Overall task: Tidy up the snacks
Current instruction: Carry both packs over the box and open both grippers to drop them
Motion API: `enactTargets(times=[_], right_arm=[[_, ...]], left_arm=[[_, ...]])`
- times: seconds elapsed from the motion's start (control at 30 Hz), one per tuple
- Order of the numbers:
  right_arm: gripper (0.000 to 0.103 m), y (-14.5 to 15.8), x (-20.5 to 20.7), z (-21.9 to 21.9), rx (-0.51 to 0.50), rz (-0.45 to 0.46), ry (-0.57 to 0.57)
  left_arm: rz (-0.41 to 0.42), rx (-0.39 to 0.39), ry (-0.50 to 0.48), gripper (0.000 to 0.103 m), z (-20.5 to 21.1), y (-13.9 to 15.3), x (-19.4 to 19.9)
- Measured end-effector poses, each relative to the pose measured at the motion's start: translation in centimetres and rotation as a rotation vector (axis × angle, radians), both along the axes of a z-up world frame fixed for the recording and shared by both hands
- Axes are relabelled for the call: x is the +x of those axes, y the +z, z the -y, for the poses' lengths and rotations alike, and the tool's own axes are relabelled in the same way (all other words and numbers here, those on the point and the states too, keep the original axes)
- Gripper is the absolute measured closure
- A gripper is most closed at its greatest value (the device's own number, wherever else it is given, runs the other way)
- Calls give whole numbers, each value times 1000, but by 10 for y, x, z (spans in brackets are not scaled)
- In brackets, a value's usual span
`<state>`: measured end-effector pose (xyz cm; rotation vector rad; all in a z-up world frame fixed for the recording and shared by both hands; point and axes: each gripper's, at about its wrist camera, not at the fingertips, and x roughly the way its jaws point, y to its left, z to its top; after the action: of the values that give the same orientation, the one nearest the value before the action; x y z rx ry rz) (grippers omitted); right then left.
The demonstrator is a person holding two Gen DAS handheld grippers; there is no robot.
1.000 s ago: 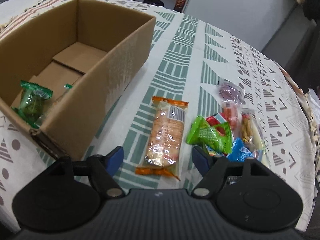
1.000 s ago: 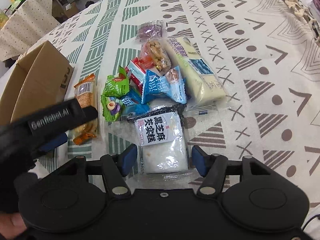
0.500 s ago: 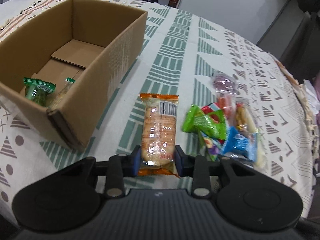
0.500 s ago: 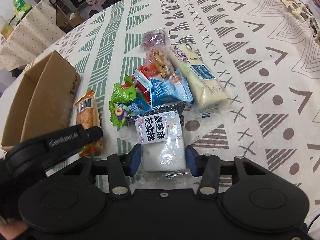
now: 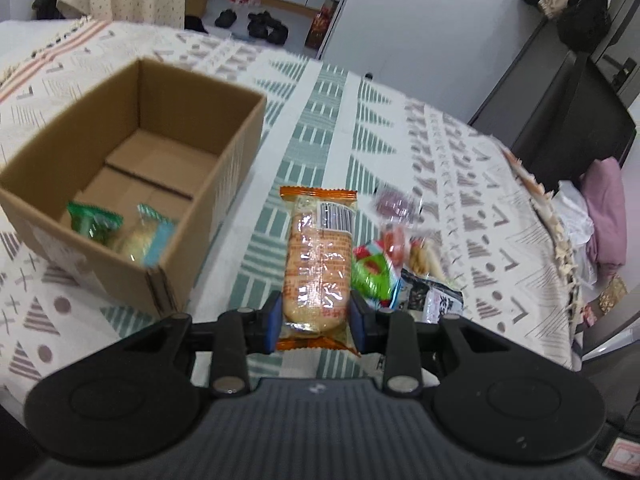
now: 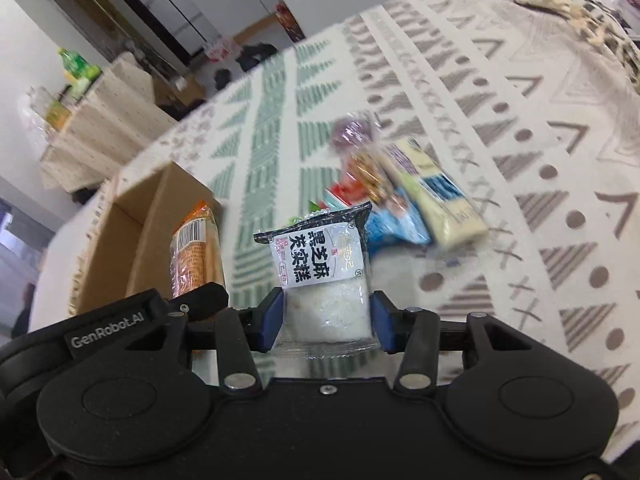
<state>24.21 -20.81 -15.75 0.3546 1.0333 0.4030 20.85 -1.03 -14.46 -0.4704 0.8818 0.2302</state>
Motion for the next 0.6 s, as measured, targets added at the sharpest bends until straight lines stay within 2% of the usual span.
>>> enactTargets(times=[0.37, 0.6], right_arm=[[57, 22, 7, -19, 77, 110, 36], [57, 36, 13, -39, 105, 183, 72]], left_arm=[[99, 61, 41, 70, -30, 48, -8], [102, 95, 88, 70, -61, 61, -12]])
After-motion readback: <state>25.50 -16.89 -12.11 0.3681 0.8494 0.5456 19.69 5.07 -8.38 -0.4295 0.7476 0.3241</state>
